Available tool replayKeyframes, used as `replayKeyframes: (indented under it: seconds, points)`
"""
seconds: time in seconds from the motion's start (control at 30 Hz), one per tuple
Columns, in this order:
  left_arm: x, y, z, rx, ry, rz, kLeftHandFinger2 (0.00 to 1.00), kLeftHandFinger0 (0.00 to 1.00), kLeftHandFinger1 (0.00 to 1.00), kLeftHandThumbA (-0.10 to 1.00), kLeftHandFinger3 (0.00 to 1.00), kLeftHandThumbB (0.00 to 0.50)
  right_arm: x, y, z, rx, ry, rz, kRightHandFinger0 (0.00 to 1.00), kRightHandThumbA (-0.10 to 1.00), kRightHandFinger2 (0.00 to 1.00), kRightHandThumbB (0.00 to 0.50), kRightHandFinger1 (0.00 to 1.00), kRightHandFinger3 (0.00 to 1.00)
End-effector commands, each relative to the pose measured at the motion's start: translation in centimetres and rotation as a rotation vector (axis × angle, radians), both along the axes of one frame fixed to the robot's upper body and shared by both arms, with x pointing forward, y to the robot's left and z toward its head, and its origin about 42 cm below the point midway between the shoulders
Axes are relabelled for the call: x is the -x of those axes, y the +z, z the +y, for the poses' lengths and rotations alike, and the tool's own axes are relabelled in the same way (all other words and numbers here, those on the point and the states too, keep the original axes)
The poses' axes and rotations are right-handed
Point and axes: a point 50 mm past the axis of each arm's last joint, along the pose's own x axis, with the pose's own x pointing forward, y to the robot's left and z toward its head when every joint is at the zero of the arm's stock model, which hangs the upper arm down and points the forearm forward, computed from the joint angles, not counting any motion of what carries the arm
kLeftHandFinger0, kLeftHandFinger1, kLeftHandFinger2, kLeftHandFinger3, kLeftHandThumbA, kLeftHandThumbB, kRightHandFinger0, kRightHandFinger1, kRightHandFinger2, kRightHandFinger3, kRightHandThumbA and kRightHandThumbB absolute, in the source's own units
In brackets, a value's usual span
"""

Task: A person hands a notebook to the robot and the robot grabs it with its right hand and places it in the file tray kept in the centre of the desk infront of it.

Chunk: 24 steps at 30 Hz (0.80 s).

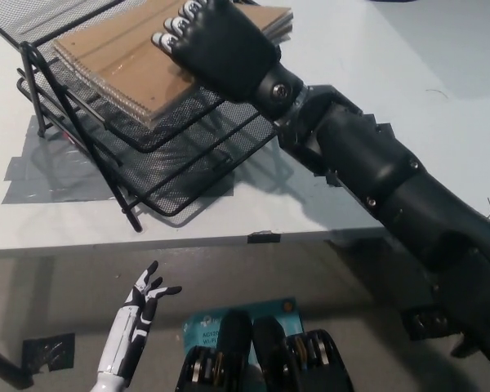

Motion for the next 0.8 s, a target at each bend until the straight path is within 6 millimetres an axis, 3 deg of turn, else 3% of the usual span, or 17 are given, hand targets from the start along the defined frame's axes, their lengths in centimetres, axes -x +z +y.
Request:
replayKeyframes:
  seconds: [0.0,0.03,0.1,0.13,0.23,0.27,0.5,0.6,0.63,0.73,0.77]
  points:
    - [-0.5,1.2,-0.4,-0.023,-0.037,-0.049,0.70,1.00,1.00,1.00,1.00,0.170,-0.2,5.8,1.3,-0.128,0.030,-0.129,0.00,0.70,0.11,0.013,0.00,0.02]
    - [-0.5,1.2,-0.4,-0.027,-0.037,-0.053,0.70,1.00,1.00,1.00,1.00,0.161,-0.2,5.8,1.4,-0.131,0.031,-0.132,0.00,0.64,0.11,0.018,0.00,0.03]
    - [-0.6,1.3,-0.4,-0.031,-0.039,-0.058,0.69,1.00,1.00,1.00,1.00,0.160,-0.3,5.9,1.4,-0.141,0.033,-0.125,0.00,0.63,0.10,0.004,0.00,0.04]
    - [-0.6,1.3,-0.4,-0.030,-0.040,-0.058,0.69,1.00,1.00,1.00,1.00,0.160,-0.4,5.9,1.5,-0.149,0.028,-0.117,0.00,0.73,0.13,0.000,0.00,0.05]
    - [-0.7,1.3,-0.4,-0.037,-0.048,-0.062,0.68,1.00,1.00,1.00,1.00,0.152,-0.7,5.9,1.6,-0.162,0.014,-0.092,0.00,0.74,0.16,0.000,0.00,0.08]
    - [-0.7,1.4,-0.4,-0.037,-0.051,-0.067,0.67,1.00,1.00,1.00,1.00,0.145,-0.9,5.8,1.7,-0.167,0.000,-0.077,0.00,0.80,0.18,0.000,0.00,0.08]
    - [-0.8,1.6,-0.5,-0.041,-0.049,-0.067,0.66,1.00,1.00,1.00,1.00,0.147,-1.4,4.9,1.9,-0.180,-0.018,-0.005,0.00,0.74,0.21,0.000,0.00,0.11]
    - [-0.7,1.6,-0.8,-0.037,-0.051,-0.069,0.65,1.00,1.00,1.00,1.00,0.138,-1.6,4.3,1.8,-0.185,-0.041,0.013,0.00,0.81,0.24,0.000,0.00,0.09]
    - [-0.7,1.6,-0.8,-0.039,-0.049,-0.071,0.64,1.00,1.00,1.00,1.00,0.140,-1.8,4.0,1.8,-0.186,-0.079,0.034,0.00,0.89,0.28,0.000,0.00,0.09]
    - [-0.5,1.6,-0.7,-0.048,-0.054,-0.071,0.64,1.00,1.00,1.00,1.00,0.140,-2.1,3.6,2.4,-0.181,-0.145,0.154,0.00,0.96,0.36,0.000,0.01,0.15]
    - [-0.5,1.6,-0.7,-0.049,-0.056,-0.071,0.64,1.00,1.00,1.00,1.00,0.145,-2.1,3.7,2.6,-0.197,-0.142,0.226,0.02,0.94,0.52,0.048,0.11,0.28]
